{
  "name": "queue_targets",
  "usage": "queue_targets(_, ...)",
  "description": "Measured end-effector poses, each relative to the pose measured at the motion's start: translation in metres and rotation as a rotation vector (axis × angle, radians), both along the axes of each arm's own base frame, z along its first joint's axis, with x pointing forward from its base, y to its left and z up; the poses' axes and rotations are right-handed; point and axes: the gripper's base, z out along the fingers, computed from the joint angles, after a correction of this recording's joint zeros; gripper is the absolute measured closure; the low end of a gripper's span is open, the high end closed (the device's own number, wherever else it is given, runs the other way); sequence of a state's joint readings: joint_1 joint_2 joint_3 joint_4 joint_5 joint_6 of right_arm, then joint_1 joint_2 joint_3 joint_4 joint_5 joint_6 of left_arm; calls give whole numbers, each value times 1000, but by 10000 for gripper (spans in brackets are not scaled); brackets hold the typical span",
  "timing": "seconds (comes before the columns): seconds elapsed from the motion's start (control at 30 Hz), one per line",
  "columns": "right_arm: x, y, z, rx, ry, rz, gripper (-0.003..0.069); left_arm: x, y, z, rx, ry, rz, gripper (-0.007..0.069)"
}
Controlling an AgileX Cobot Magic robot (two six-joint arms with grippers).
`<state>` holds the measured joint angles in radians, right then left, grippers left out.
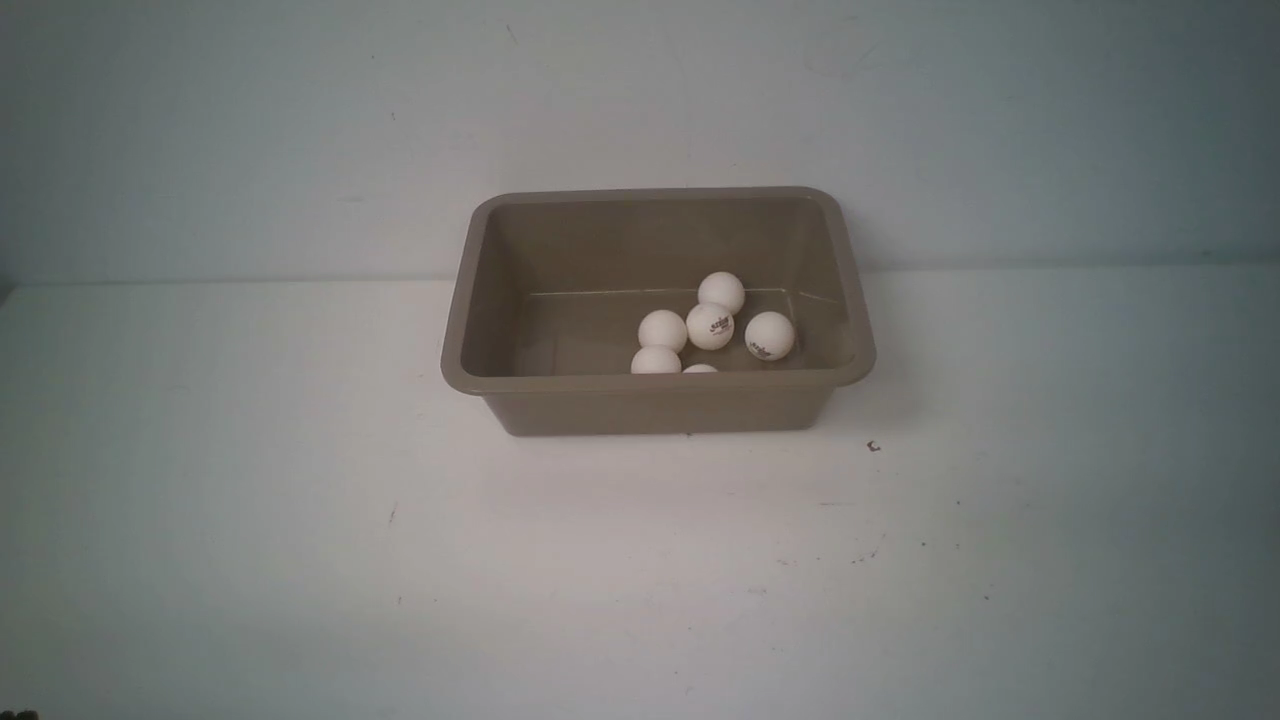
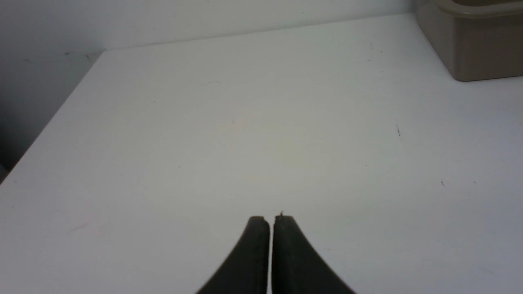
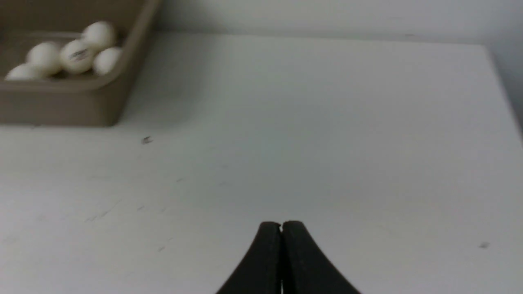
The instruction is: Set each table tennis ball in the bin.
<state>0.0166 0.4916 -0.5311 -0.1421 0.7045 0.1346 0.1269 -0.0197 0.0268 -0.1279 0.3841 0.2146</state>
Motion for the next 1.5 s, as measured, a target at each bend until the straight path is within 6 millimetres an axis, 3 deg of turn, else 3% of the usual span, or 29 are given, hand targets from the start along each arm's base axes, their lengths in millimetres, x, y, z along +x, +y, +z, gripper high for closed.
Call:
queue_targets(0.13, -15, -11, 3, -45, -122, -115, 670, 0, 0, 0, 0, 0, 0, 629)
queue_targets(0.2, -23, -12, -5, -75, -188, -128, 670, 0, 0, 0, 0, 0, 0, 629)
queue_targets(0.43, -31, -6, -78, -40, -324, -93, 670, 0, 0, 0, 0, 0, 0, 629)
queue_targets(0.57, -32, -5, -107, -9, -371, -96, 670, 0, 0, 0, 0, 0, 0, 629)
queue_targets(0.73, -36, -4, -107, 5, -429, -100, 669, 0, 0, 0, 0, 1, 0, 629)
queue_targets(0.97, -42, -7, -121, 16, -295, -144, 669, 0, 0, 0, 0, 1, 0, 629)
queue_targets(1.5, -42, -7, -121, 36, -288, -155, 669, 0, 0, 0, 0, 1, 0, 629)
